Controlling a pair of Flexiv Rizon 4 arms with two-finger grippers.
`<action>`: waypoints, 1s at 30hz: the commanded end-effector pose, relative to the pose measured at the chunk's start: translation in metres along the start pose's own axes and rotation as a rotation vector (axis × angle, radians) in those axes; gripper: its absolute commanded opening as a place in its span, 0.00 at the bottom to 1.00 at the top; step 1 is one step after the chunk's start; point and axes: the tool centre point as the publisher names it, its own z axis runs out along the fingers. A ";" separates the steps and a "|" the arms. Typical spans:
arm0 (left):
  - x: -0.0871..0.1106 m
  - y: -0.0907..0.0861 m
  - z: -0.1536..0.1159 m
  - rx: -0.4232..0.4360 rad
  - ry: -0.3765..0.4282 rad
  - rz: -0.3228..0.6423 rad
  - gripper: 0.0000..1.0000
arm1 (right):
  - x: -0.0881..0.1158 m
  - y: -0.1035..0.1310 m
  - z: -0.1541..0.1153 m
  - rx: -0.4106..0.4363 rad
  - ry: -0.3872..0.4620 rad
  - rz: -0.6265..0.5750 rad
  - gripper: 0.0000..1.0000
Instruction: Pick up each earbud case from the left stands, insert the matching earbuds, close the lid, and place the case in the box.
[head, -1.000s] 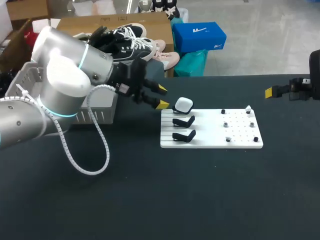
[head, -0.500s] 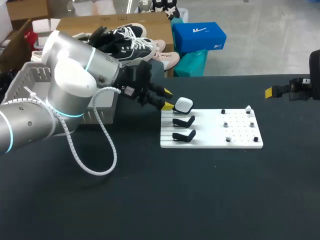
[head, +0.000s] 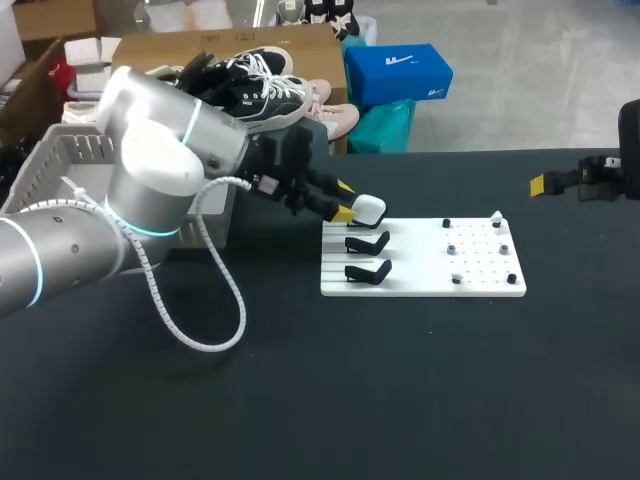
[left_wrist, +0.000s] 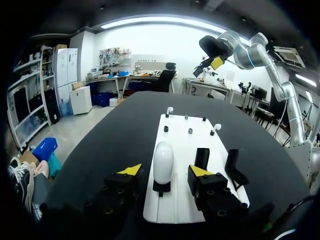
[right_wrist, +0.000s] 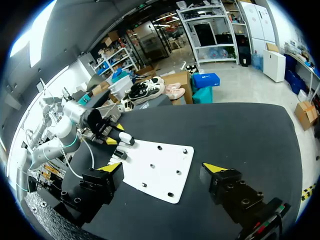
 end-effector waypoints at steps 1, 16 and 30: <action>0.001 0.007 0.006 0.013 0.003 0.001 0.57 | 0.000 0.000 0.000 -0.002 0.001 -0.001 1.00; 0.001 0.007 0.018 0.023 0.005 0.001 0.62 | 0.000 0.000 0.000 -0.002 0.001 -0.001 1.00; 0.000 0.009 0.022 0.030 0.000 -0.003 0.49 | 0.000 0.000 0.000 -0.002 0.001 -0.001 1.00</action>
